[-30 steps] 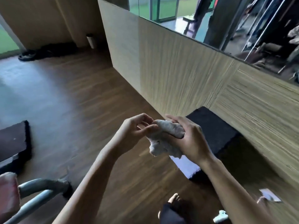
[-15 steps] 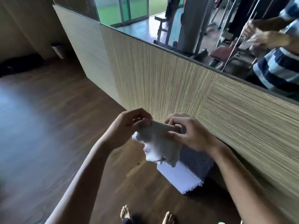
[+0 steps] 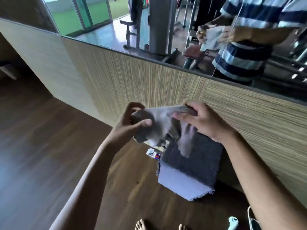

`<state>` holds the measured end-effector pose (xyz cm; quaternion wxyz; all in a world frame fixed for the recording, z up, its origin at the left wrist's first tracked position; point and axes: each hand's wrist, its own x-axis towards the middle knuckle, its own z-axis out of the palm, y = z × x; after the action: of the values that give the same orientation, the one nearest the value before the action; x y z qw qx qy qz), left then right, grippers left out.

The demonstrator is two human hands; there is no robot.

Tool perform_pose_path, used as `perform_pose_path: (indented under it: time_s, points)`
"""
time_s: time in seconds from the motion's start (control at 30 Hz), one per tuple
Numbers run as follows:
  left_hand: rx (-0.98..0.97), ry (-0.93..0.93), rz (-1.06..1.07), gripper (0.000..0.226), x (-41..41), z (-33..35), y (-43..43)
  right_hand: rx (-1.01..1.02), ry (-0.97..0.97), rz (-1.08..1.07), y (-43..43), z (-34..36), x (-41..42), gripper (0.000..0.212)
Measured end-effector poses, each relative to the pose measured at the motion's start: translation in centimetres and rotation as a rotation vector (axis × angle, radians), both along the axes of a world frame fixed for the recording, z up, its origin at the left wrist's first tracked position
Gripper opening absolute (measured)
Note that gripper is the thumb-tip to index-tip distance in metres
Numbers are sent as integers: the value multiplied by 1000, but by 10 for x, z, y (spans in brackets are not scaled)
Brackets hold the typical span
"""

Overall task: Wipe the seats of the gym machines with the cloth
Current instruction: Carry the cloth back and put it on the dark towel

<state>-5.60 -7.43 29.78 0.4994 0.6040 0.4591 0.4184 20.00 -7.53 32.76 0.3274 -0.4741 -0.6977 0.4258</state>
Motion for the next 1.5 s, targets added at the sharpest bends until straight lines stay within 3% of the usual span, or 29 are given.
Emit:
perform_pose_path:
  time_s: [0.07,0.13,0.27,0.4,0.47,0.57,0.67,0.73,0.83,0.93,1.0,1.07,1.13,1.23,1.4,1.5]
  points:
    - [26,115,-76,62,1,-16,13,43,-46,-85,2,-4,-5,28]
    - [69,159,-46,65,-6,-26,30,5,-103,-119,2,-7,-1,33]
    - [-80,-99,-128,75,-28,-23,55,-110,-13,-136,-3,-13,8,42]
    - [-261,-433,-169,61,-26,-31,66,-201,514,-437,1,-27,-5,36]
    - [-377,-440,-222,46,-12,-36,66,-226,655,-582,4,-33,-16,21]
    - [-408,-381,-239,55,5,-49,61,-54,425,-672,4,-46,-21,19]
    - [-222,-297,-191,72,8,-57,62,73,191,-735,-1,-59,-4,28]
    - [-216,-361,-120,67,12,-54,63,91,215,-756,-7,-63,8,31]
    - [-369,-468,-65,57,34,-52,57,118,330,-763,-16,-65,17,31]
    - [-519,-466,-248,66,59,-56,44,37,439,-664,-25,-65,24,55]
    - [-468,-296,-412,82,68,-64,39,-24,359,-550,-33,-67,32,78]
    - [-326,-80,-476,87,71,-71,40,-73,282,-491,-40,-75,48,74]
    - [-308,-109,-462,75,72,-74,41,-126,237,-508,-46,-82,67,62]
    - [-387,-192,-409,77,73,-85,51,-191,135,-512,-53,-98,92,73]
    - [-325,64,-480,89,90,-139,75,-277,10,-467,-54,-155,105,97]
    - [-352,135,-430,77,108,-188,86,-293,29,-582,-55,-206,108,83]
